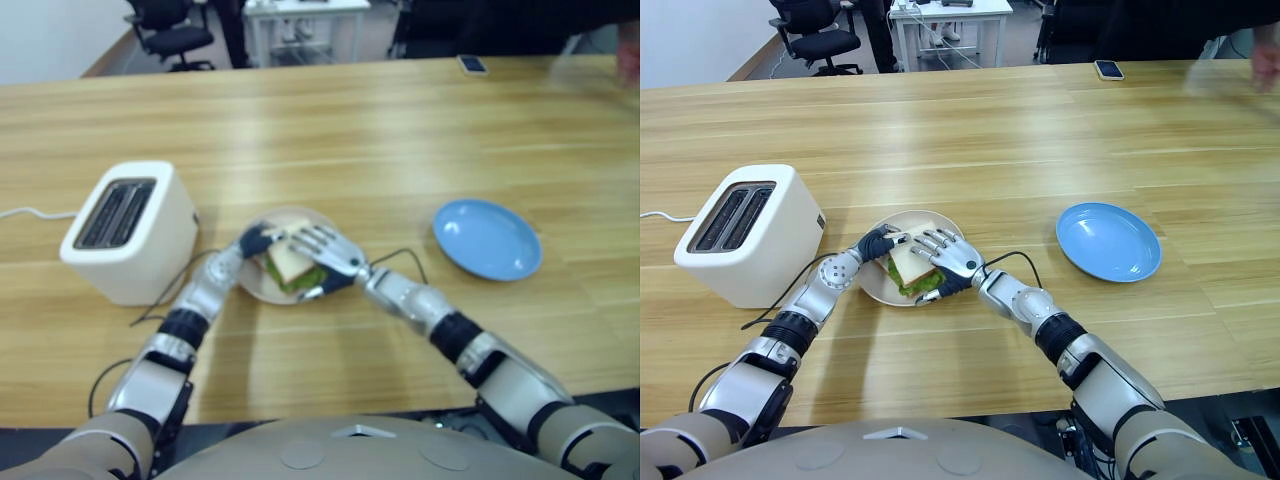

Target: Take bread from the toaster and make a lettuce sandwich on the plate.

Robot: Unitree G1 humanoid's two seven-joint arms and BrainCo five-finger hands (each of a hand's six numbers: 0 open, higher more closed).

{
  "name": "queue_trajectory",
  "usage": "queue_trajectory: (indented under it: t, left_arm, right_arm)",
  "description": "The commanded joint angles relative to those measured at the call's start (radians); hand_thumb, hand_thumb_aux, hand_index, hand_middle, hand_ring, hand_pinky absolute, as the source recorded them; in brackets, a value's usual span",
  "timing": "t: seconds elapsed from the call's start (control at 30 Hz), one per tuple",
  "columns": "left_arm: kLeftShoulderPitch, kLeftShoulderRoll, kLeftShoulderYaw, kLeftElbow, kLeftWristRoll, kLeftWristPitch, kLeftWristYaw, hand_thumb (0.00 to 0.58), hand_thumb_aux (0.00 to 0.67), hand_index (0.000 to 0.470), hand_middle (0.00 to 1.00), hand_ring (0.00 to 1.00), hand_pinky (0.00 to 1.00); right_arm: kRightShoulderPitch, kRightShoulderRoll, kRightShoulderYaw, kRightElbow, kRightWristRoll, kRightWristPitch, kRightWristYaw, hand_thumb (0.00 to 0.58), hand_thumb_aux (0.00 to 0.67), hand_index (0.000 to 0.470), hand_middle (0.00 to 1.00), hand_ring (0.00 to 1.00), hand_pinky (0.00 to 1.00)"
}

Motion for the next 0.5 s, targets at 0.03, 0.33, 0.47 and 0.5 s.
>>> queue_trajectory:
  t: [0.03,0.33,0.47,0.5]
  left_arm:
    - [0.039,-0.006,-0.04,0.02,0.035,0.022,0.002,0.58,0.67,0.46,1.0,1.0,1.0]
    - [0.045,0.004,-0.024,-0.079,0.047,0.042,0.026,0.58,0.67,0.46,1.0,1.0,1.0]
    - [0.065,0.033,0.0,-0.229,0.093,0.062,0.097,0.0,0.0,0.0,0.16,0.16,0.16]
    - [0.071,0.047,0.015,-0.292,0.119,0.068,0.137,0.0,0.0,0.0,0.0,0.0,0.0]
  right_arm:
    - [0.056,-0.005,0.098,-0.07,-0.043,-0.022,0.071,0.0,0.0,0.0,0.0,0.0,0.0]
    - [0.106,0.018,0.153,-0.043,-0.057,-0.022,0.134,0.0,0.0,0.0,0.0,0.0,0.0]
    - [0.103,0.042,0.156,0.024,-0.043,-0.025,0.15,0.0,0.0,0.0,0.0,0.0,0.0]
    - [0.101,0.048,0.156,0.047,-0.041,-0.025,0.153,0.0,0.0,0.0,0.0,0.0,0.0]
